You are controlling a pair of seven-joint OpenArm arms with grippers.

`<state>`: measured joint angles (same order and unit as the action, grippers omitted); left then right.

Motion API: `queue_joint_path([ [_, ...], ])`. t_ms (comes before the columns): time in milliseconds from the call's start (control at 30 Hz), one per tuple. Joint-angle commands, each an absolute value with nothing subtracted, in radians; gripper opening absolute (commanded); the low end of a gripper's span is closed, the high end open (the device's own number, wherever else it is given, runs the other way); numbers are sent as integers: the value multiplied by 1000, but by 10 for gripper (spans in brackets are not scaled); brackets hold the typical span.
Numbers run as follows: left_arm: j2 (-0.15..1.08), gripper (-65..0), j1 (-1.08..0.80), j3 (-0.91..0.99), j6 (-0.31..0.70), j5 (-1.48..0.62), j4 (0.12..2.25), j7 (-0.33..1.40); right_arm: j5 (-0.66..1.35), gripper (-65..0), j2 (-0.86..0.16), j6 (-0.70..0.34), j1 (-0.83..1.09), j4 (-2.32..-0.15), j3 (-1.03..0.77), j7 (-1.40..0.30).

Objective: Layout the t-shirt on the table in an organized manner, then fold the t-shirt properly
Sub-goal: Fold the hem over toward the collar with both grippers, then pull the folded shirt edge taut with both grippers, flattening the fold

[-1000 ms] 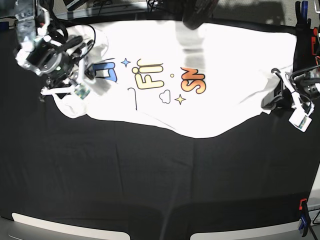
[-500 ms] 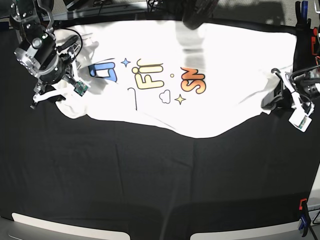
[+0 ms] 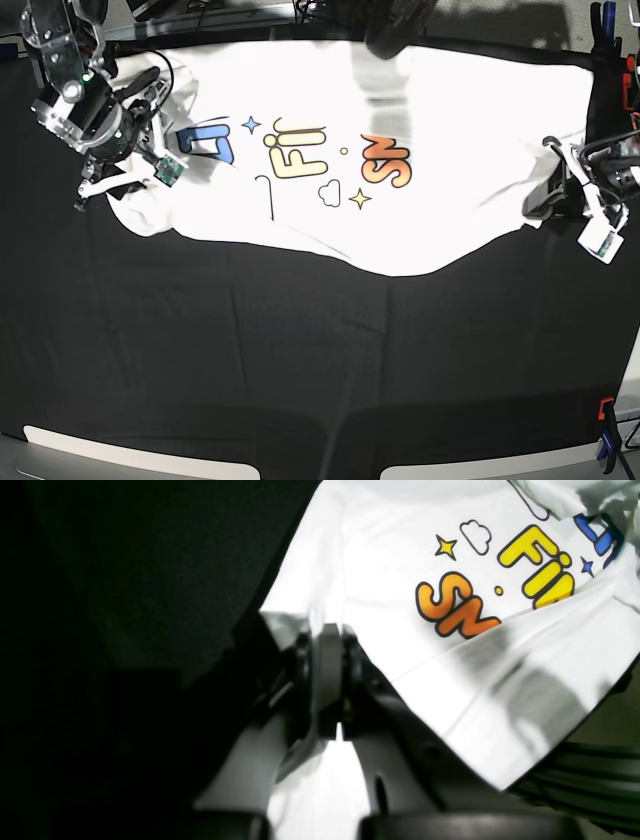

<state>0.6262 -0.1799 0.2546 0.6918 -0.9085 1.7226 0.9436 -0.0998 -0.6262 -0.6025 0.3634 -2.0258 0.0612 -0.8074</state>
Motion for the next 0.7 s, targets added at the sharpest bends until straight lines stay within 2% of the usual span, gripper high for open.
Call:
queue_joint_path([
  [0, 643, -650, -169, 263, 698, -925, 1738, 923, -101, -374, -640, -595, 358, -2036, 53, -783],
  [167, 643, -650, -168, 263, 698, -925, 1738, 923, -101, -377, -640, -575, 355, -2035, 53, -762],
  [233, 643, -650, -168, 263, 698, -925, 1738, 923, -101, -402, -640, -563, 355, -2035, 53, -763],
  [367, 643, -650, -168, 263, 698, -925, 1738, 923, -96, -500, -640, -556, 355, -2035, 53, -762],
  [433, 643, -650, -168, 263, 698, -925, 1738, 923, -93, -627, -640, -547, 355, -2035, 53, -763],
  [467, 643, -650, -168, 263, 698, -925, 1738, 923, -93, -650, -640, -532, 355, -2035, 53, -764],
  [667, 643, -650, -168, 263, 698, -925, 1738, 911, -94, -650, -640, -452, 355, -2056, 53, -779],
])
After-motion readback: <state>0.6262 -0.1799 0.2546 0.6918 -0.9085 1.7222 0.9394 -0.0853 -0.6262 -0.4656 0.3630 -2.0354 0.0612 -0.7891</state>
